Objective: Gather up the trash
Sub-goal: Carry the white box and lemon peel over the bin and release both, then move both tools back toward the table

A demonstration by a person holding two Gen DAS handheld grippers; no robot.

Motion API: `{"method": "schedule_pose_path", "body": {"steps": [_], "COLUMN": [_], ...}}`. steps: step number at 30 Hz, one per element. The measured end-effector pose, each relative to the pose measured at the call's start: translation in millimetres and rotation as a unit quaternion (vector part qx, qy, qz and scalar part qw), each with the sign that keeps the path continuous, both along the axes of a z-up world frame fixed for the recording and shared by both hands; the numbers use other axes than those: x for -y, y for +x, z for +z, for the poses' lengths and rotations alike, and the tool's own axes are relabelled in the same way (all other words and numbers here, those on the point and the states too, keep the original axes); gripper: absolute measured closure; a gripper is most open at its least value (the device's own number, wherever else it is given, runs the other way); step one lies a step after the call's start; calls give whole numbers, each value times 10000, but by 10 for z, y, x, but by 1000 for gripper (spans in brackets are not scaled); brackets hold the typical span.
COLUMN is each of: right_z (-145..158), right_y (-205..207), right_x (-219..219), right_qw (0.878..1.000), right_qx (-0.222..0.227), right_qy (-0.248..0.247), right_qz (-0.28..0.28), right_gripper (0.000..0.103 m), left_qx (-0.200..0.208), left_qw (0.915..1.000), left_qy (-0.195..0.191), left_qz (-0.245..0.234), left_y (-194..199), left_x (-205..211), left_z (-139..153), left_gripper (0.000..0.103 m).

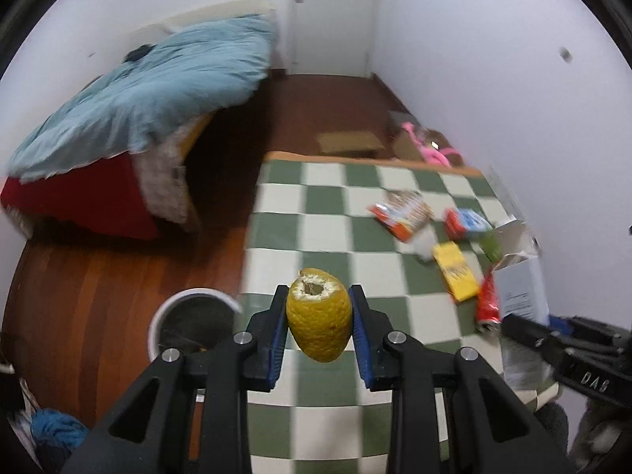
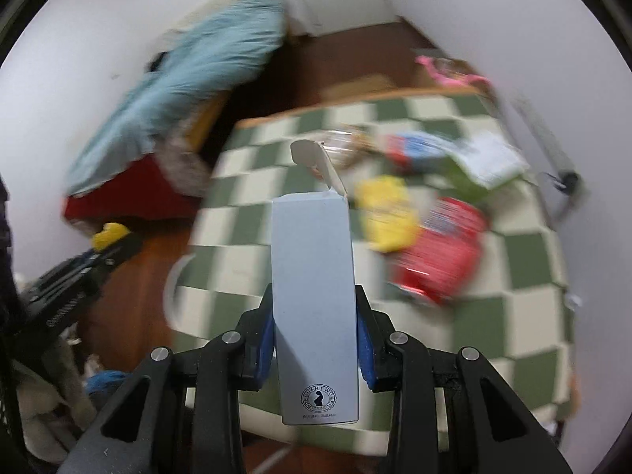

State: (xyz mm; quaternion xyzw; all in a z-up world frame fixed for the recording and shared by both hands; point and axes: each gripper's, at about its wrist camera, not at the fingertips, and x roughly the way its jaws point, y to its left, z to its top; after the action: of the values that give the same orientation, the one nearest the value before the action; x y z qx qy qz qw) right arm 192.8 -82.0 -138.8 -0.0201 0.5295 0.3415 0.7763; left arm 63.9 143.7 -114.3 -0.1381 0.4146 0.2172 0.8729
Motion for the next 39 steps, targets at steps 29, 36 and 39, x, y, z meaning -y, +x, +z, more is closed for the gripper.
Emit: {"method": "schedule_pose_path", "body": {"steps": [29,36,39], "right_z": [-1958,-1974,-1937], "right_y": [-658,-728,-784], "right_x": [-3942,-4082,-4037], "right_qw": [9599,9545,9524], "right_qx": [-1258,-970,-768], "right_qy": [-1353,-1678,-1920], "right_qz": [2109,2267,2240], "right_gripper": [62,8,4], "left_qx": [-728,-1109,-1208], "left_qw": [9554,9503,9497], "left_qy": [-1649,-770,-652], "left_qz": [2340,2804,2815], "left_y": [-1130,-1330,-1358], "left_x": [-2643,-2532,-2435], "left_z": [-1509,-1494,-1484], "left_gripper": [0,0,0]}}
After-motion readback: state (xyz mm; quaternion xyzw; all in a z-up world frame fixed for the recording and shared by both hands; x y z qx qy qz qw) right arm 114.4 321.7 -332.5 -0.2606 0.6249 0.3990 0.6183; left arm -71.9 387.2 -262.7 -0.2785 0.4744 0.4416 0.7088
